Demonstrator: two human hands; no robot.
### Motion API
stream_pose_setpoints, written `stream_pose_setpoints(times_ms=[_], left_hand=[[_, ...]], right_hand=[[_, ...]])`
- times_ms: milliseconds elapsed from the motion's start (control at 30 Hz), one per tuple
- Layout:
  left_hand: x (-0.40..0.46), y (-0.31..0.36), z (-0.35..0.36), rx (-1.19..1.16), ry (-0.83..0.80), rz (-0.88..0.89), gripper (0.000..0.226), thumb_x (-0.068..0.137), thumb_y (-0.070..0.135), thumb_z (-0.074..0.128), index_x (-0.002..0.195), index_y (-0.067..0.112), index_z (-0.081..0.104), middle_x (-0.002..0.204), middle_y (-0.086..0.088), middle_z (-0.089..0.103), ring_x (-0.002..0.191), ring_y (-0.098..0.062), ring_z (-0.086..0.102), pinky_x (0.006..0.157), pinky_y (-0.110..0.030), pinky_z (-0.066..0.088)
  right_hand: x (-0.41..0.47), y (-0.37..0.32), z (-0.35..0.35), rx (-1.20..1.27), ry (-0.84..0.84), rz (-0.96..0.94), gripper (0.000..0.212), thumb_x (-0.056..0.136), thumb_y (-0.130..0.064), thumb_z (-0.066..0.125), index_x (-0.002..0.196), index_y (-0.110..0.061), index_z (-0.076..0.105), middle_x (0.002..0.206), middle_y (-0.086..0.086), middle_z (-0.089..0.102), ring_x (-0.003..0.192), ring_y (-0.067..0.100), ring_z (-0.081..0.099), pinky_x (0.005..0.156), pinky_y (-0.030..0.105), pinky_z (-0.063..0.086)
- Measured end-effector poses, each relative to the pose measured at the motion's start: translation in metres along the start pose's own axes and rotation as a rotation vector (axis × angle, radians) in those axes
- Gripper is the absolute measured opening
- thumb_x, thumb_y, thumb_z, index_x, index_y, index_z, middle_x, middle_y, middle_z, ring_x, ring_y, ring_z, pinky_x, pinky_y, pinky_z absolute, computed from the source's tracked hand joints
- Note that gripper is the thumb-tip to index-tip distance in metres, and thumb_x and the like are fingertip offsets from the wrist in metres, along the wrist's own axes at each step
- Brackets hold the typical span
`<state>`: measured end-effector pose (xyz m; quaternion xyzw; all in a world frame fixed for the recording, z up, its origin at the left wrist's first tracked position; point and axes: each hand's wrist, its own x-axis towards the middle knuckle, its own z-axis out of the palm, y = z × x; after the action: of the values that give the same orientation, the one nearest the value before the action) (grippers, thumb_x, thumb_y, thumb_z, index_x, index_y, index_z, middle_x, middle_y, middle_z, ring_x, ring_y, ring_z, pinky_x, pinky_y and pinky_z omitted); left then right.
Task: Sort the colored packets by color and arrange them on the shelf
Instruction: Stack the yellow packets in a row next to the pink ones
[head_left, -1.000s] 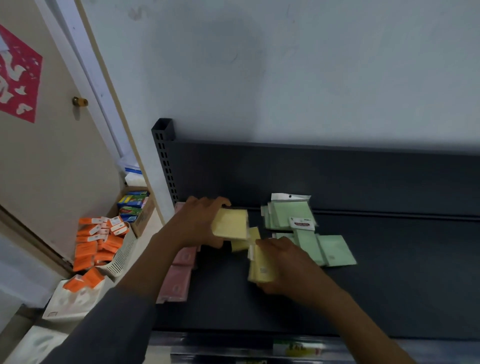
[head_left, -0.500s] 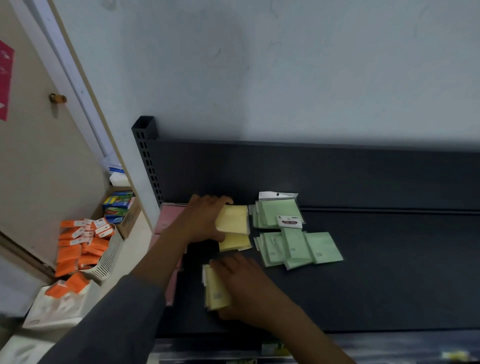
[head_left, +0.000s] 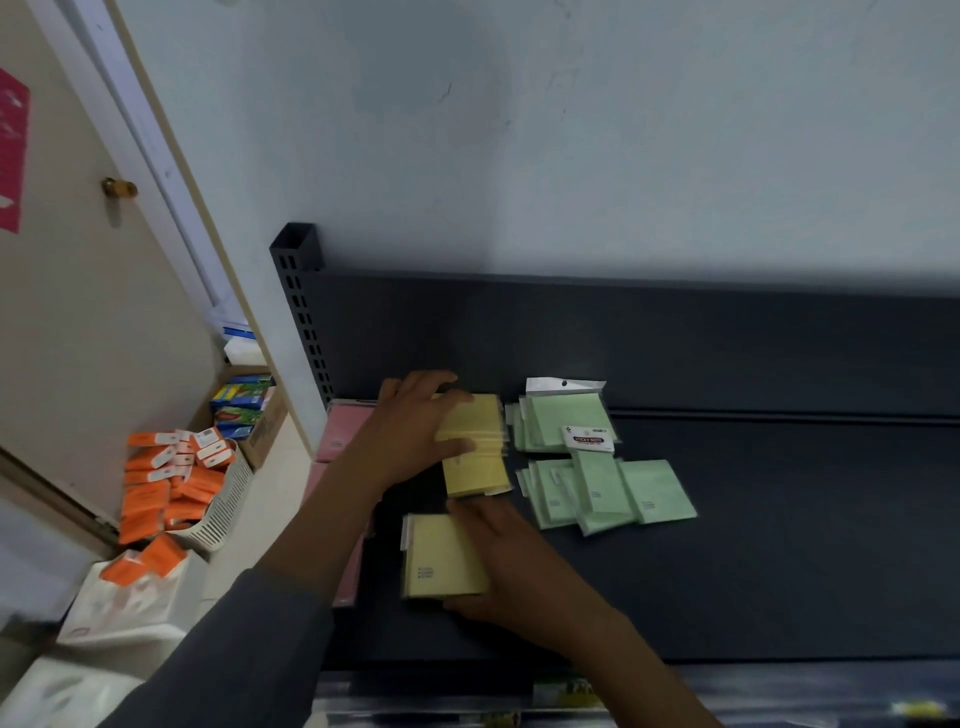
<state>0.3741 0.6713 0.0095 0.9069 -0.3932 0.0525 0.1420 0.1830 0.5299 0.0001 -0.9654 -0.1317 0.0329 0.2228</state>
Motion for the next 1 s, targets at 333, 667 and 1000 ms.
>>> stream_pose_setpoints(times_ms=[333, 667, 1000], left_hand=[[-0.041, 0.015, 0.003, -0.134, 0.047, 0.157, 0.035, 0.092, 0.037, 0.067, 0.126, 0.027, 0.065, 0.12, 0.006, 0.06, 0.111, -0.016, 0.053, 0.094, -0.035, 0.045], [-0.093, 0.043, -0.022, -0.16, -0.438, 0.072, 0.094, 0.069, 0.078, 0.071, 0.149, 0.049, 0.03, 0.147, 0.017, 0.042, 0.13, -0.008, 0.04, 0.106, -0.028, 0.037], [-0.11, 0.044, -0.024, -0.151, -0.512, 0.121, 0.124, 0.059, 0.078, 0.079, 0.156, 0.046, 0.009, 0.162, 0.017, 0.015, 0.145, -0.009, 0.017, 0.121, -0.034, 0.019]], right_hand=[[0.015, 0.022, -0.022, 0.11, 0.15, 0.087, 0.067, 0.092, -0.054, 0.063, 0.149, -0.026, 0.041, 0.147, -0.004, 0.047, 0.132, 0.014, 0.04, 0.107, 0.025, 0.036], [0.057, 0.056, -0.009, -0.174, 0.205, 0.032, 0.03, 0.088, -0.019, 0.067, 0.114, -0.005, 0.067, 0.127, 0.01, 0.058, 0.114, 0.029, 0.051, 0.095, 0.043, 0.049], [0.06, 0.049, -0.01, -0.246, 0.176, 0.044, 0.029, 0.088, -0.026, 0.07, 0.112, -0.01, 0.071, 0.126, 0.007, 0.052, 0.115, 0.026, 0.049, 0.091, 0.039, 0.049]])
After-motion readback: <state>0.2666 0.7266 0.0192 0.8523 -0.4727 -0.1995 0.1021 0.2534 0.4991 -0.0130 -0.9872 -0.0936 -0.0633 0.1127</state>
